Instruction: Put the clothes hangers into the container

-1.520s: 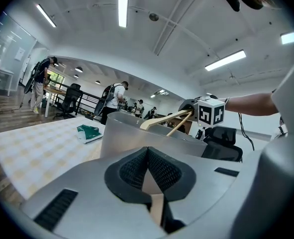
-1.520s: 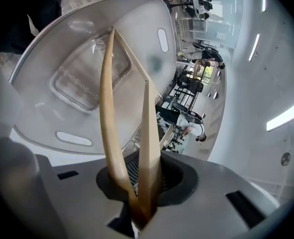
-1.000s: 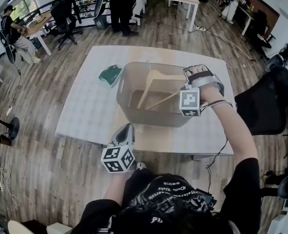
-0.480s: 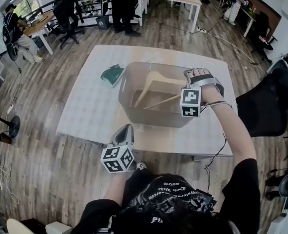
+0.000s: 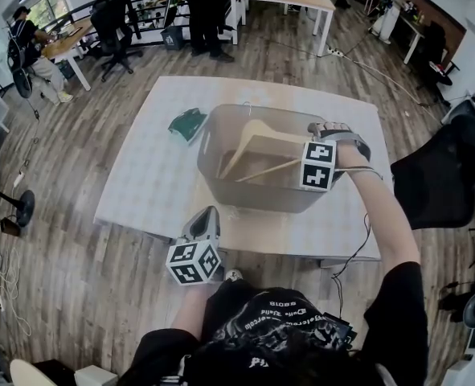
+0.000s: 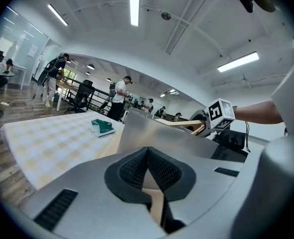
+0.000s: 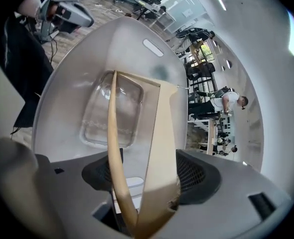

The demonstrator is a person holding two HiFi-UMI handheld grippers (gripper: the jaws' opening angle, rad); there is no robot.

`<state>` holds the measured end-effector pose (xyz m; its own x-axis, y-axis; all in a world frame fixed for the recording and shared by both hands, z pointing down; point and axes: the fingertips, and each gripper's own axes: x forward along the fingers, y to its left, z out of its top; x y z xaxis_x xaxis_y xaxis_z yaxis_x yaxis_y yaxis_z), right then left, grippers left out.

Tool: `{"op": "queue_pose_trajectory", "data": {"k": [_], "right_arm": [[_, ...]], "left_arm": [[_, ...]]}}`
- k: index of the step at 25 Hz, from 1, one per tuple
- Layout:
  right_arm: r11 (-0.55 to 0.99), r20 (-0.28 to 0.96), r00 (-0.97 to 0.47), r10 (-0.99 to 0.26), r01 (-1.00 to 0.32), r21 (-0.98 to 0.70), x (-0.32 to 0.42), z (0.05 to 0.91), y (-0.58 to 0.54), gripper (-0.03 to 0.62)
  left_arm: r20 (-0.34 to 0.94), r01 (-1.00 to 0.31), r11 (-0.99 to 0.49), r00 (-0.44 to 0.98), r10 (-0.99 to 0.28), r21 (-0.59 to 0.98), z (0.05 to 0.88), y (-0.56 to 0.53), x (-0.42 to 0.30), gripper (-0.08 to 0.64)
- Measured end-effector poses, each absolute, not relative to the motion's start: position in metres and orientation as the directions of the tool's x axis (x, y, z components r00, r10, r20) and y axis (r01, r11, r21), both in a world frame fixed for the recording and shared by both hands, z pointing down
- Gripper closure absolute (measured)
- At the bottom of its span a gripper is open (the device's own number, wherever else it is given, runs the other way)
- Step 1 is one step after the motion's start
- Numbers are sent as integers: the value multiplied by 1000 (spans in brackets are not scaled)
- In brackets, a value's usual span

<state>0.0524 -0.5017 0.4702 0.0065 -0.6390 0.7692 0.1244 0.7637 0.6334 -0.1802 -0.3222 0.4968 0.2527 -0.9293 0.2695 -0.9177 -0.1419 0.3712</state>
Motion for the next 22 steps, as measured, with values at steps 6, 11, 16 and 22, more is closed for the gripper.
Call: {"op": "queue_pose_trajectory", "data": {"k": [6,11,16,22], "right_arm": [[831,833,24,-553,83,550,60,486,-495,252],[833,835,24,-549,96,545,55,494,-495,236],[834,836,23,-548,84,545,51,499,-496,230],[845,844,-52,-534,-9,534,47,492,-493,190]], "left_arm": [[284,-919,-137,252,-925,370,503,-324,-178,540],[290,-921,-129,245,-925,367,504,-324,-183,540],[290,-921,-123,240,-926,370,510,-323,-186,540],[287,-919,-138,254,-924,369,507,-322,-181,540]]}}
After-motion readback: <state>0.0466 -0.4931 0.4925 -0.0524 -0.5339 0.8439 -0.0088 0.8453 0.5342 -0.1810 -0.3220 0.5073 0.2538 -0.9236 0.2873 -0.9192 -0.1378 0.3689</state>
